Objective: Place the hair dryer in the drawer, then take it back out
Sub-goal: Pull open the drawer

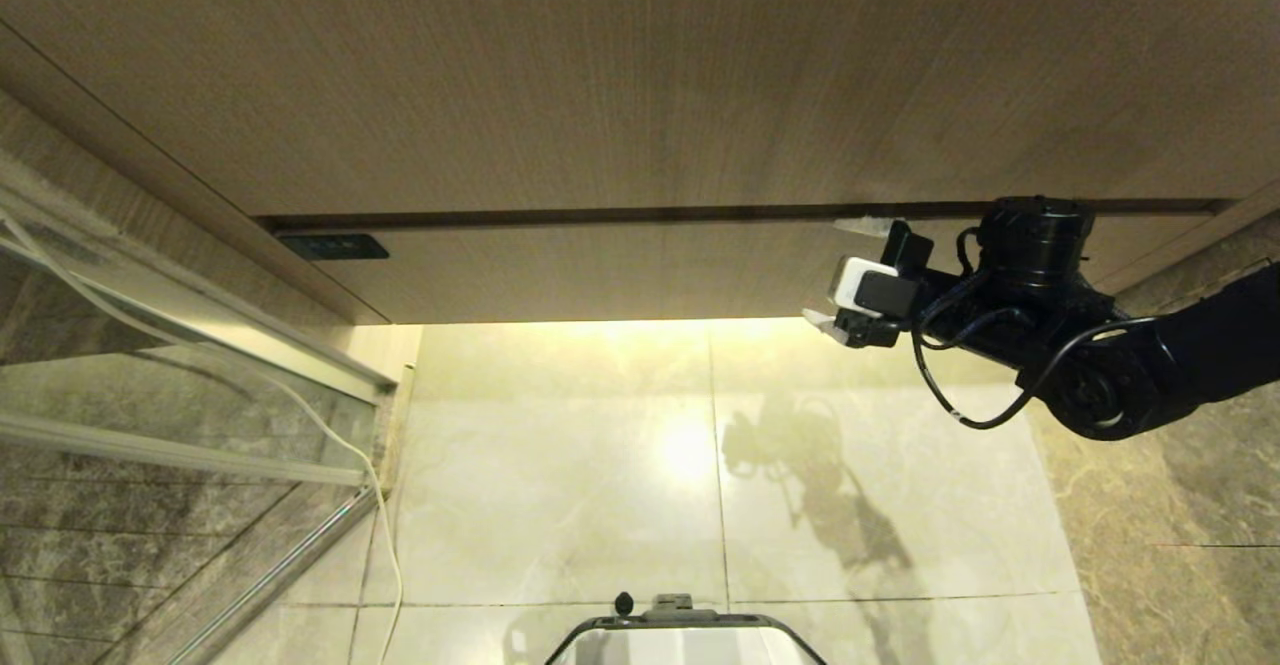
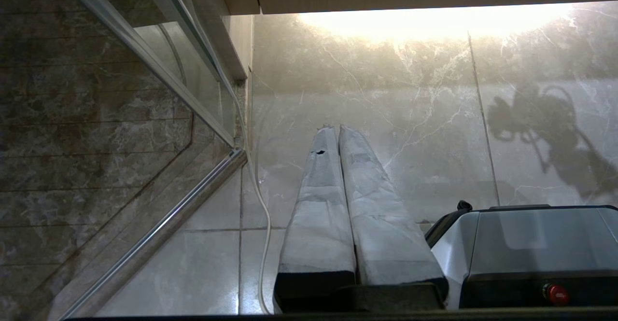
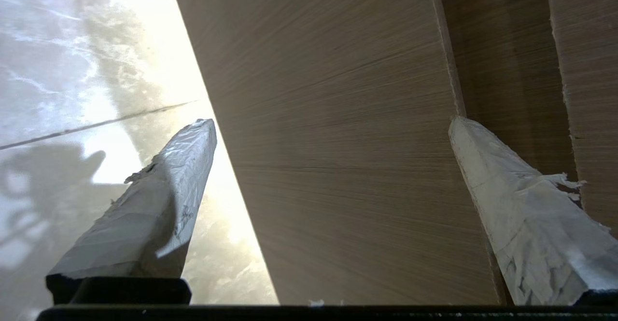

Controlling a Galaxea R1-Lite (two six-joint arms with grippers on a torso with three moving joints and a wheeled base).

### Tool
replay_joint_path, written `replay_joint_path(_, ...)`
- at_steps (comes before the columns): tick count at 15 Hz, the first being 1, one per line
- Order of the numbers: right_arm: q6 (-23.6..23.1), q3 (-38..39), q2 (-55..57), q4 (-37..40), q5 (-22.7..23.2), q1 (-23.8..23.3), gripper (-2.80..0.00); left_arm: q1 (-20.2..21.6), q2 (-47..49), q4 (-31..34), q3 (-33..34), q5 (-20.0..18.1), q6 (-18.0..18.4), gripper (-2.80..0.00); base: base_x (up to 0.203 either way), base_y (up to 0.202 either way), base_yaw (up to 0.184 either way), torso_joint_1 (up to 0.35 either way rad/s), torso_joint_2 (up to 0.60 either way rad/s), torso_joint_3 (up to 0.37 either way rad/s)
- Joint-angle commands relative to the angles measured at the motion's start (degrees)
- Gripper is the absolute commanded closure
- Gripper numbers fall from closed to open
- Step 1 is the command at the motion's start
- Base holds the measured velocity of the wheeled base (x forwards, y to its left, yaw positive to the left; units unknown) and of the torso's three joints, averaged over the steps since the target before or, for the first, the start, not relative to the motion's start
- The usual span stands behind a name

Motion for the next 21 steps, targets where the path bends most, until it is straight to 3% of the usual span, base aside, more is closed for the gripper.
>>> replay_joint_path(1,0.56,1.01,-4.30,3.97,0.05,-0.30,-2.80,0.02,0.00,0.00,0.09,0.01,0.00,0.00,0.000,0.000,0.000,0.000,0.00,0.000)
replay_joint_path(4,3.12,0.70,-5.76,5.51,-0.20,-0.24,-2.80,0.02,0.00,0.00,0.09,0.01,0.00,0.00,0.000,0.000,0.000,0.000,0.00,0.000)
replay_joint_path(13,4.65,-1.90,-4.61,6.56,-0.33,-0.16,-2.80,0.02,0.00,0.00,0.09,0.01,0.00,0.00,0.000,0.000,0.000,0.000,0.00,0.000)
replay_joint_path(21,4.97,-4.82,1.04,7.25,-5.70,0.08,-2.80,0.02,0.00,0.00,0.09,0.01,0.00,0.00,0.000,0.000,0.000,0.000,0.00,0.000)
